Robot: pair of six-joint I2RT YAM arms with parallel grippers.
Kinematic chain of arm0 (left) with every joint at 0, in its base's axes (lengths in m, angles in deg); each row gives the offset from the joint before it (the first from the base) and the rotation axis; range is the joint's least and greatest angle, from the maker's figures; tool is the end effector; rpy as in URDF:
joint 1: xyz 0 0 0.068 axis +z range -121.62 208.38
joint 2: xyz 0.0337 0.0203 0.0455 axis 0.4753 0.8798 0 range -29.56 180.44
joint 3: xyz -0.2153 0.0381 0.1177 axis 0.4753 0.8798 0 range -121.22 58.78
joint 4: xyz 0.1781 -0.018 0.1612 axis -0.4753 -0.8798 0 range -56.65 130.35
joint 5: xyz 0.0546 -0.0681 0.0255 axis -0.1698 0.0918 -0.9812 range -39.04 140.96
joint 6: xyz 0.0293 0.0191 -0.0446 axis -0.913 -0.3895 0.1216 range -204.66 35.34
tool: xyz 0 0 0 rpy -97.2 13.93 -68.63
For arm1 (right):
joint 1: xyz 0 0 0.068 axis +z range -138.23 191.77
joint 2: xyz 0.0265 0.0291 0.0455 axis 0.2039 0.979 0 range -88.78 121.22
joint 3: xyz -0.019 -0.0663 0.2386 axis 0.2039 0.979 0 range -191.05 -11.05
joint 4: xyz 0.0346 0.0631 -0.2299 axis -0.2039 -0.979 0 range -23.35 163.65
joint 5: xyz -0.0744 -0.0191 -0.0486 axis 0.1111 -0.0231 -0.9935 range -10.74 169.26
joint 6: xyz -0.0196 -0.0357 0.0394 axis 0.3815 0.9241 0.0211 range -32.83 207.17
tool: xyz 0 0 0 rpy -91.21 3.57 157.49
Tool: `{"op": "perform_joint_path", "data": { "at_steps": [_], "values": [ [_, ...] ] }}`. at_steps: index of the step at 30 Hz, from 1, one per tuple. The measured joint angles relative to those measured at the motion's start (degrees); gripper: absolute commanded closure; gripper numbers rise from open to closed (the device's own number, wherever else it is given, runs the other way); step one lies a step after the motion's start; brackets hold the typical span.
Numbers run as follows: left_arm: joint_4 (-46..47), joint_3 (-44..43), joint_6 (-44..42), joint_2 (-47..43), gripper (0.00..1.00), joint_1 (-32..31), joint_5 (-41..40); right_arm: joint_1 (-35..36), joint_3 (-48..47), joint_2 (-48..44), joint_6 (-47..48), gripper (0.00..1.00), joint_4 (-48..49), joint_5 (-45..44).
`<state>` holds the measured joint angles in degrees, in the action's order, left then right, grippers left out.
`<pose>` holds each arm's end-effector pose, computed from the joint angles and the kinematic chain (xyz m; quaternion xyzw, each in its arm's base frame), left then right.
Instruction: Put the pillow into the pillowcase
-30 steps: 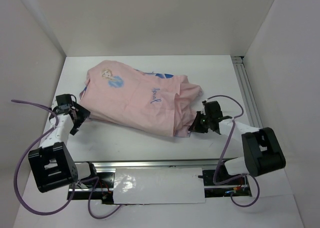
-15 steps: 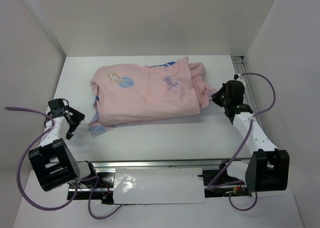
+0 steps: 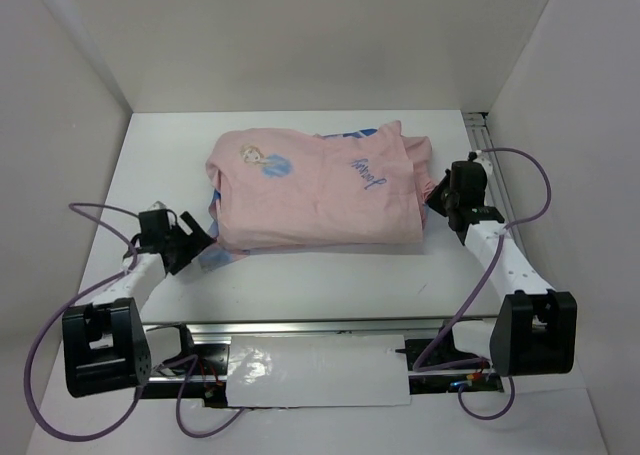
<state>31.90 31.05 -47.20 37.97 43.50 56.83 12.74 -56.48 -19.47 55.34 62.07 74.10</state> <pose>0.2077 0.0518 0.1528 -0.3969 0.8447 -0.1158 0.3399 0.2562 0.0008 0.2355 0.2561 0.8505 0.0908 0.4503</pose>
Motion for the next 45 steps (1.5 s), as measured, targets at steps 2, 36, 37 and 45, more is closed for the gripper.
{"op": "perform_joint_path", "data": {
  "at_steps": [2, 36, 37, 45],
  "values": [
    [0.9, 0.5, 0.1, -0.3, 0.10, -4.5, -0.4, 0.0, 0.0, 0.2, 0.0, 1.00, 0.0, 0.1],
    [-17.0, -10.1, 7.8, 8.3, 0.01, -40.4, -24.3, 0.0, 0.0, -1.0, 1.5, 1.00, -0.1, 3.5],
    [-18.6, -11.7, 8.5, 10.8, 0.01, -40.4, -25.7, 0.0, 0.0, -1.0, 1.5, 1.00, 0.0, 3.5],
    [-23.7, -20.1, 14.5, 20.5, 0.01, -36.8, -29.6, 0.0, 0.0, -1.4, 1.9, 1.00, -0.3, 3.0]
  ]
}}
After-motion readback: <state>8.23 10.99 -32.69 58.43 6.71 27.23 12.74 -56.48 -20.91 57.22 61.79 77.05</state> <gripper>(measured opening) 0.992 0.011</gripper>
